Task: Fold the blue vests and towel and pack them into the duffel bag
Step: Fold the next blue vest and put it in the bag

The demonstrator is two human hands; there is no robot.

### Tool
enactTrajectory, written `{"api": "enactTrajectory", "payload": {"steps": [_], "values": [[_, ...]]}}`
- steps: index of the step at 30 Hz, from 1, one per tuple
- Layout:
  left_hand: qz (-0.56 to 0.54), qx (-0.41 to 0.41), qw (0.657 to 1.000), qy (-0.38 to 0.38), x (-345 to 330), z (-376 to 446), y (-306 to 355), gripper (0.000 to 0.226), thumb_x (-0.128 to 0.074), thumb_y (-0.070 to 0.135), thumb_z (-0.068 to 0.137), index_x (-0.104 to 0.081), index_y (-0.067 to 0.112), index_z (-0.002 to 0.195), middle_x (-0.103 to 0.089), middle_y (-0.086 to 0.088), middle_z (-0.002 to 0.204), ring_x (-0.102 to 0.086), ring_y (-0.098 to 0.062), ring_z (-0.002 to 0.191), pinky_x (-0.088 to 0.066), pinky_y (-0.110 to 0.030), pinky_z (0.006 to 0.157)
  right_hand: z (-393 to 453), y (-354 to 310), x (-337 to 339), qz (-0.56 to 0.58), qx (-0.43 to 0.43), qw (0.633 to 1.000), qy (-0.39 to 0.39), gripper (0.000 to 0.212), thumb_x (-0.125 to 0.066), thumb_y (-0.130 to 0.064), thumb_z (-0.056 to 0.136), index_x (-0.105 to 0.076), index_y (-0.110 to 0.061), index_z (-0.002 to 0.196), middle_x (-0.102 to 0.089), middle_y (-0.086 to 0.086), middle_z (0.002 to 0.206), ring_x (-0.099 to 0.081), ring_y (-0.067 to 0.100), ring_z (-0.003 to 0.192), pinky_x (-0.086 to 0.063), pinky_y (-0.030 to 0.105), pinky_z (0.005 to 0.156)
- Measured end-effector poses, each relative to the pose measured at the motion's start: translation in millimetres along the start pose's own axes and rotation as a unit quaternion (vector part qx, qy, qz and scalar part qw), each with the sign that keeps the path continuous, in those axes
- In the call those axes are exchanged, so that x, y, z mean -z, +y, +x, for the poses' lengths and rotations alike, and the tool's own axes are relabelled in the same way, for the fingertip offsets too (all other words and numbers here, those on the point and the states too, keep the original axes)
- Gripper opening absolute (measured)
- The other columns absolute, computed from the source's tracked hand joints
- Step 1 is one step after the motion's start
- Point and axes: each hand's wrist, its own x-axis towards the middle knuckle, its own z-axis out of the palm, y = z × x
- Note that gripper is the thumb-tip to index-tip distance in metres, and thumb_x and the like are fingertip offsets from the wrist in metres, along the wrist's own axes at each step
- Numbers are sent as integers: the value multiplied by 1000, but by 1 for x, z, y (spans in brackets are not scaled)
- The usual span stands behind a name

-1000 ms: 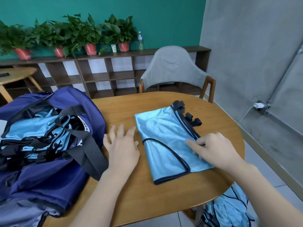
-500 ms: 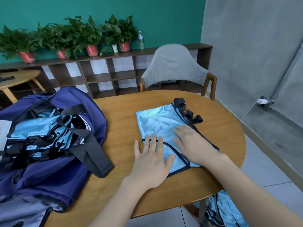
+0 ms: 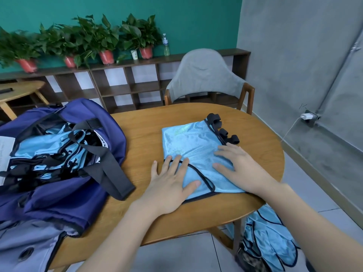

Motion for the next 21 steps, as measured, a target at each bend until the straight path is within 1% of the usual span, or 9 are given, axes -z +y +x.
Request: {"api": "enactTrajectory", "payload": {"steps": [4, 7, 9, 13, 15, 16, 18, 19, 21], "values": [[-53, -49, 994, 85, -6, -26, -9, 72, -25, 71, 97, -9, 40, 160, -1, 12, 168, 14, -6, 153, 10, -47, 124, -47, -5, 14, 11, 57, 998, 38, 59, -50, -71, 91, -67, -28, 128, -54, -18, 139, -38, 0, 138, -31, 29, 117], [-141, -109, 975, 133, -13, -50, -11, 55, -31, 63, 100, -36, 45, 151, -27, 17, 163, -7, 2, 152, -9, -40, 126, -78, -5, 19, 27, 72, 997, 31, 60, -52, -76, 86, -70, -32, 123, -53, -29, 130, -45, -4, 129, -36, 16, 107], [-166, -125, 969, 130, -16, -66, -9, 54, -29, 65, 100, -51, 42, 143, -40, 18, 156, -20, 5, 149, -17, -36, 125, -93, -5, 16, 35, 83, 996, 16, 66, -52, -80, 83, -69, -33, 126, -52, -31, 132, -42, -6, 132, -34, 15, 109], [-135, -131, 974, 128, -22, -93, -2, 62, -40, 76, 90, -53, 44, 141, -37, 28, 150, -20, 12, 145, -9, -21, 122, -117, -6, 7, 52, 84, 995, 26, 68, -64, -79, 75, -69, -33, 125, -55, -28, 129, -45, 1, 131, -34, 20, 108], [-111, -144, 970, 163, -29, -103, 0, 59, -50, 75, 86, -58, 44, 136, -44, 28, 145, -30, 12, 141, -16, -20, 119, -125, -7, 3, 36, 112, 992, 50, 51, -76, -60, 78, -73, -30, 120, -58, -25, 123, -50, 6, 123, -40, 22, 103], [-106, -150, 964, 191, -33, -107, 1, 52, -53, 69, 87, -64, 43, 130, -53, 25, 140, -39, 10, 137, -24, -21, 115, -127, -7, 2, 24, 129, 989, 65, 40, -83, -40, 79, -75, -28, 116, -60, -22, 118, -51, 7, 118, -42, 22, 100], [-132, -154, 944, 260, -38, -113, 5, 35, -59, 56, 89, -74, 38, 115, -69, 21, 122, -56, 6, 123, -35, -23, 105, -130, -9, 2, 17, 134, 987, 85, 39, -84, -5, 76, -78, -26, 108, -63, -19, 109, -51, 5, 113, -43, 22, 97], [-155, -148, 933, 289, -39, -116, 8, 27, -63, 50, 89, -77, 36, 108, -73, 21, 113, -60, 5, 115, -37, -21, 101, -130, -11, 4, 21, 133, 987, 89, 36, -82, -2, 77, -78, -25, 104, -63, -19, 107, -50, 4, 113, -43, 24, 97], [-204, -113, 916, 328, -34, -123, 15, 16, -70, 41, 89, -77, 34, 101, -73, 25, 97, -60, 3, 100, -38, -12, 95, -131, -20, 11, 44, 129, 986, 98, 17, -76, -22, 85, -76, -28, 101, -63, -22, 108, -49, -1, 117, -44, 32, 101]]}}
